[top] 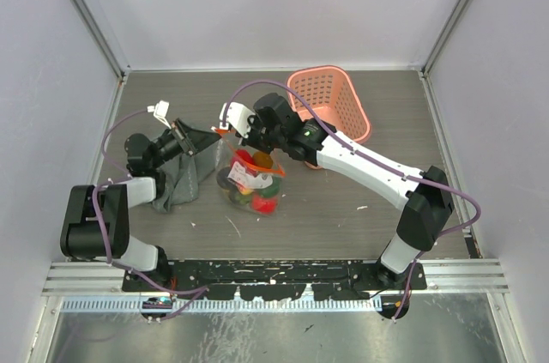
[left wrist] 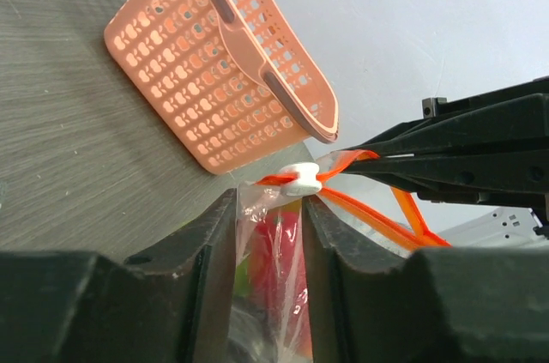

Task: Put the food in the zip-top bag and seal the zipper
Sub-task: Zip the zipper food storage bag at the center of the board.

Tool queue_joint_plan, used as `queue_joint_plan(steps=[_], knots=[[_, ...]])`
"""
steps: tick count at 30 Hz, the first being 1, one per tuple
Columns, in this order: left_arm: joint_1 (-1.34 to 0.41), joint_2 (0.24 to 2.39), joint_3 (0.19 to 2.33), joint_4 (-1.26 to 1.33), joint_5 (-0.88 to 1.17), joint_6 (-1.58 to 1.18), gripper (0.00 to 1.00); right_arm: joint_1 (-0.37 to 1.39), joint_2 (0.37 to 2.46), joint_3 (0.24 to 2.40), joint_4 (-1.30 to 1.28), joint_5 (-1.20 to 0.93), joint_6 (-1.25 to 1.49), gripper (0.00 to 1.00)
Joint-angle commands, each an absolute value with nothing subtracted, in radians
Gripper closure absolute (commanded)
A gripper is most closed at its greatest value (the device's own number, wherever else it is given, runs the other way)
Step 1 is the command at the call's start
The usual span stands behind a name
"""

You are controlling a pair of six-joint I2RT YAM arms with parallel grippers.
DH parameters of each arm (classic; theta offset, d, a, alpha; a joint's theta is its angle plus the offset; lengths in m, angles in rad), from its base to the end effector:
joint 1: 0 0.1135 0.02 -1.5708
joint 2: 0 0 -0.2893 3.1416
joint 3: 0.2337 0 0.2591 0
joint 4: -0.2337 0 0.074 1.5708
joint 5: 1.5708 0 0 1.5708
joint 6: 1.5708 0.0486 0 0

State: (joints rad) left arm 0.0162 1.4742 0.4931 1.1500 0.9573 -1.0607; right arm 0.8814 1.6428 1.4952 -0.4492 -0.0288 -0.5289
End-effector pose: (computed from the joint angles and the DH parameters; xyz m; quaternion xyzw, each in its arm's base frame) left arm 0.2833 -0.0352 0.2425 0.0086 0.6720 -0.5958 0.4397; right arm 0.2536 0.3098 0.3554 -0.5779 0.6685 0.0946 0.4584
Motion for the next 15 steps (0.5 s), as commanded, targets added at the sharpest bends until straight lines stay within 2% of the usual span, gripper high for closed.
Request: queue_joint_plan(steps=[1,7,15], knots=[[0.007,1.461,0.486,1.288,0.981,-1.083,0.69,0.881,1.596,1.534,-0.406,-0.043,-0.548,0.99],[0.008,1.395,0.464,1.271,0.969,-1.091,0.96,0.880,1.571,1.518,-0.409,-0.010,-0.553,0.99],[0.007,1.199,0.432,1.025,0.899,-0.989,1.00,0.856,1.531,1.507,-0.449,-0.003,-0.549,0.93]])
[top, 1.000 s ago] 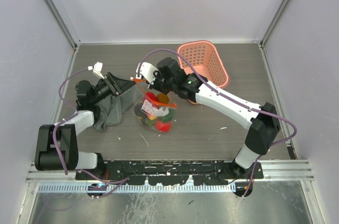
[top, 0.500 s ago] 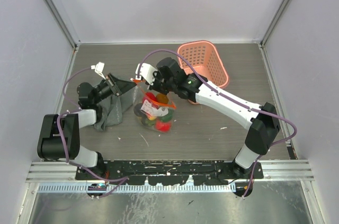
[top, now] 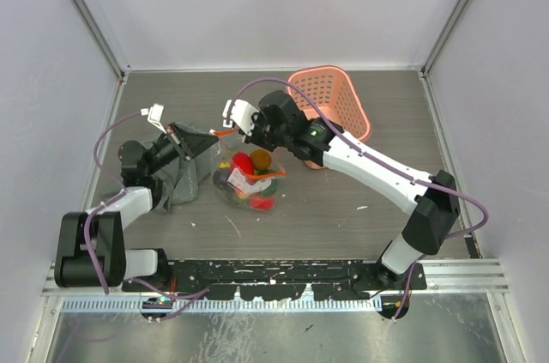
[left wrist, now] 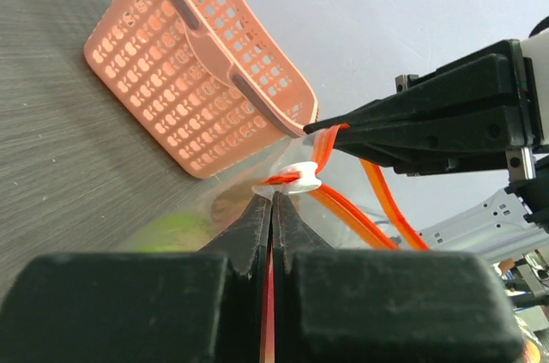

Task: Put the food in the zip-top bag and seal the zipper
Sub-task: Zip the zipper food storage bag at the center of the board.

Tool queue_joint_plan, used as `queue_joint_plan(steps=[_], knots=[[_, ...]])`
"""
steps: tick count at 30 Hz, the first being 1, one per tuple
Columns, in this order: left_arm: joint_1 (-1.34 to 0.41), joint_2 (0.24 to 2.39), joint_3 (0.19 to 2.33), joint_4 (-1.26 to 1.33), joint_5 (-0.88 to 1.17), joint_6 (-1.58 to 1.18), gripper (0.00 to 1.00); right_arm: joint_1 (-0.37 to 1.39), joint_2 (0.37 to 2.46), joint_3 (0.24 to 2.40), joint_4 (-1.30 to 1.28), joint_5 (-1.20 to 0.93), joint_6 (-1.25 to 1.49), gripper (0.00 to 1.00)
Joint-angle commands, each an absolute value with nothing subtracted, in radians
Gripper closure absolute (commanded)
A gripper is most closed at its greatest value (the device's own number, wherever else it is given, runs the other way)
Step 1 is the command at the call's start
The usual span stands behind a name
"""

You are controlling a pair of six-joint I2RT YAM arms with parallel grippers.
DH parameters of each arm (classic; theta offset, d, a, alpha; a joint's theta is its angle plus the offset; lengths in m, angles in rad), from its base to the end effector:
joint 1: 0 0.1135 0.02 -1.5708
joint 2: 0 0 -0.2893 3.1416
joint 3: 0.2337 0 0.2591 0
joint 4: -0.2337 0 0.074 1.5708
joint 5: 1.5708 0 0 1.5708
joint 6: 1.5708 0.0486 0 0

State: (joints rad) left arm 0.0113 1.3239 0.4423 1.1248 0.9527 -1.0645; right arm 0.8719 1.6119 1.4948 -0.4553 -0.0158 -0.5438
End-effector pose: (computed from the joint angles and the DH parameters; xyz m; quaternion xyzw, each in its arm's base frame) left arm 0.2555 -0.0367 0.2623 0.0297 0.6552 -0.5960 0.4631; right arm 0.2518 0.3008 0.3663 -0.5737 0.6646 0.0850 0.4711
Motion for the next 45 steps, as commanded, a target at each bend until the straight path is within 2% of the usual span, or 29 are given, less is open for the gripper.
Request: queue_joint_plan(steps=[1,5,8,15,17,30,45], knots=[[0.005,1.162,0.428,0.979,0.884,-0.971,1.00,0.852,1.526,1.506,-0.453,-0.003,-0.550,0.92],[-0.007,1.017,0.424,0.750,0.826,-0.878,1.00,0.838,1.516,1.519,-0.486,-0.021,-0.549,0.88],[-0.020,0.995,0.428,0.666,0.809,-0.857,1.00,0.837,1.519,1.549,-0.521,-0.044,-0.542,0.82],[-0.025,0.985,0.430,0.600,0.795,-0.859,1.00,0.838,1.519,1.630,-0.581,-0.160,-0.486,0.57],[-0.027,0.983,0.437,0.588,0.799,-0.860,1.00,0.839,1.516,1.649,-0.582,-0.205,-0.481,0.53],[-0.042,0.965,0.476,0.518,0.803,-0.832,1.00,0.866,1.646,1.777,-0.509,-0.433,-0.504,0.45],[-0.092,0.908,0.536,0.369,0.748,-0.736,1.00,0.881,1.803,1.870,-0.514,-0.457,-0.501,0.43]])
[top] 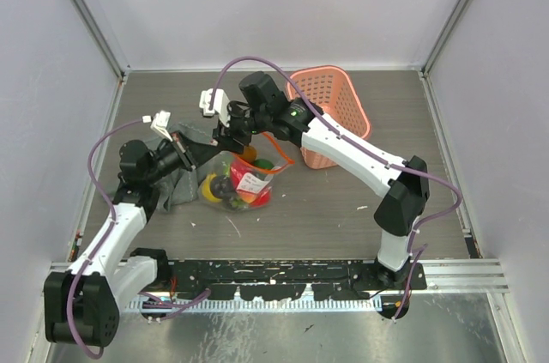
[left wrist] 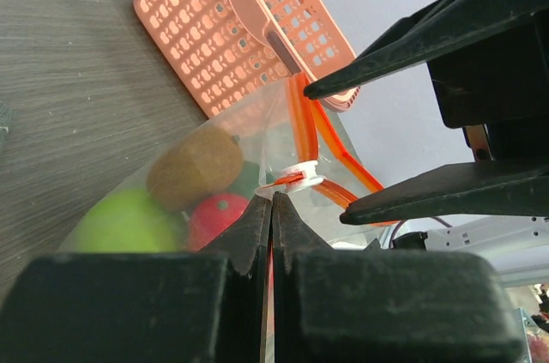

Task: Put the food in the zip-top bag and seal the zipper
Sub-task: Zip the zipper food storage bag at the center of the board.

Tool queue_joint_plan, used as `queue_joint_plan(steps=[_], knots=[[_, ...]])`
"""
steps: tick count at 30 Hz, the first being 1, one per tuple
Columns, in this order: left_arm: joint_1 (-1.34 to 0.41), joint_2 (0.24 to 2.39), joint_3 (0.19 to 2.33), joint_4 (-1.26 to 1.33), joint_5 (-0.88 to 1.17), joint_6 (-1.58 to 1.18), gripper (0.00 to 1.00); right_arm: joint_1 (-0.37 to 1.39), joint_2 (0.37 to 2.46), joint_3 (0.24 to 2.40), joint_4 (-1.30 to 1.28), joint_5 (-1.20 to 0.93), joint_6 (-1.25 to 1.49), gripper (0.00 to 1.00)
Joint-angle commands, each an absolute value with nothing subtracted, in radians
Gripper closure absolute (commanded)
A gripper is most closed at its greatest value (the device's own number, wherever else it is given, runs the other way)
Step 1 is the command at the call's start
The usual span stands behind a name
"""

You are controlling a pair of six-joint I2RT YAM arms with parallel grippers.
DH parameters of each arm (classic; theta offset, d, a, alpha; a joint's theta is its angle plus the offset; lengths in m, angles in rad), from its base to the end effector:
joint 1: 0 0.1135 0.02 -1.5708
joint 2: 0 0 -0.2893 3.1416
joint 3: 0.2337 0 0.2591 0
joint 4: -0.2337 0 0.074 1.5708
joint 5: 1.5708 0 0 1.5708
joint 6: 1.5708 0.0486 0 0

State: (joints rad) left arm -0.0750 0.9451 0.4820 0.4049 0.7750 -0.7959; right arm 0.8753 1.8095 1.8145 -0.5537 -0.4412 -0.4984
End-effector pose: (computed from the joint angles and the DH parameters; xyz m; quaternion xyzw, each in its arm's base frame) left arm 0.2083 -0.0498 0.2828 0.0051 0.7216 -0.5172 0.4601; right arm 0.2665 0.3517 0.3943 -0.6224 0.5902 0.2769 0.4330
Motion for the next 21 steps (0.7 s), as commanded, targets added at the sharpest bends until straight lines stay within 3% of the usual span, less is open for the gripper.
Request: queue_joint_plan(steps=[1,21], knots=[[-0.096,0.901,0.540,0.354,0.742,-0.725,1.00,0.881,1.804,1.869,-0.515,-0.456,-0.502,0.44],[-0.138,0.826,0.561,0.251,0.682,-0.639,1.00,0.881,1.838,1.873,-0.522,-0.487,-0.502,0.53]])
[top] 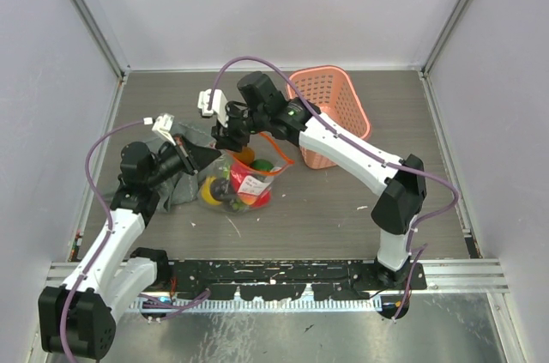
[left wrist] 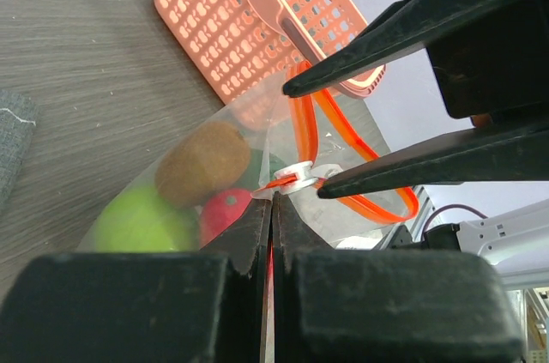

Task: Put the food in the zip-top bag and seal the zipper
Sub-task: Zip the zipper food storage bag at the center of the board.

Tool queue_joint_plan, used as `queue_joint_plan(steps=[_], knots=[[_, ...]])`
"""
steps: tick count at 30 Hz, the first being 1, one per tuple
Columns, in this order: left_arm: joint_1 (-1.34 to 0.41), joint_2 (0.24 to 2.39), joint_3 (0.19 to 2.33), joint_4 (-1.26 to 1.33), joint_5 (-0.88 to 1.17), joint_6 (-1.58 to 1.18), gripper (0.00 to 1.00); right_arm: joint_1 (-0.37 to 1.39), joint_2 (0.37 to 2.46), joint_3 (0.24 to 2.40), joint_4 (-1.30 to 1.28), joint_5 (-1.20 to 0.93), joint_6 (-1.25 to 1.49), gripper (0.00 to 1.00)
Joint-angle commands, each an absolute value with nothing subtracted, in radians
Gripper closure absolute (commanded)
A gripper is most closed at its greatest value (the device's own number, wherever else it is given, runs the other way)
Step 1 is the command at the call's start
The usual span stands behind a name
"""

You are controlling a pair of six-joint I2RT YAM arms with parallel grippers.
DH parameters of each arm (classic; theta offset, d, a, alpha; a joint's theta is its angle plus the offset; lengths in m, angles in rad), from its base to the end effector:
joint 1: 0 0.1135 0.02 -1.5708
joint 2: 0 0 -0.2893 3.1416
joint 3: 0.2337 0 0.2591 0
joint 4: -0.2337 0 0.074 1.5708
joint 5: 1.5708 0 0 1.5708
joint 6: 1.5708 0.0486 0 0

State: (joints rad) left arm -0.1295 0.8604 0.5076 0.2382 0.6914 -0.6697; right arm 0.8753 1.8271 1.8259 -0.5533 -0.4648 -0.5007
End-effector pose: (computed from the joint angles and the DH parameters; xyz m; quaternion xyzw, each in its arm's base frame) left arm 0.1936 -0.0565 0.2893 0.0299 0.7370 -0.4766 0.4784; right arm 0.2686 0.3558 0.3912 -0.6264 0.5856 0.2859 0.4277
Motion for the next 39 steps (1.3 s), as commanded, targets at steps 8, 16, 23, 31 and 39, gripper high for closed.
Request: queue_joint_plan(steps=[8,16,23,31,39], knots=[[-0.145,0.808,0.562,0.229,0.656,-0.626,1.00,0.881,1.847,1.872,-0.535,-0.492,-0.497,0.57],[-0.147,0.796,0.564,0.210,0.631,-0.620,1.00,0.881,1.838,1.880,-0.574,-0.479,-0.510,0.88],[-0.148,0.768,0.556,0.155,0.559,-0.616,1.00,0.876,1.803,1.854,-0.611,-0.411,-0.533,0.98],[-0.147,0.734,0.534,0.131,0.488,-0.626,1.00,0.854,1.749,1.804,-0.625,-0.357,-0.537,0.99],[-0.148,0.738,0.509,0.198,0.540,-0.633,1.00,0.845,1.721,1.797,-0.638,-0.365,-0.537,0.99]])
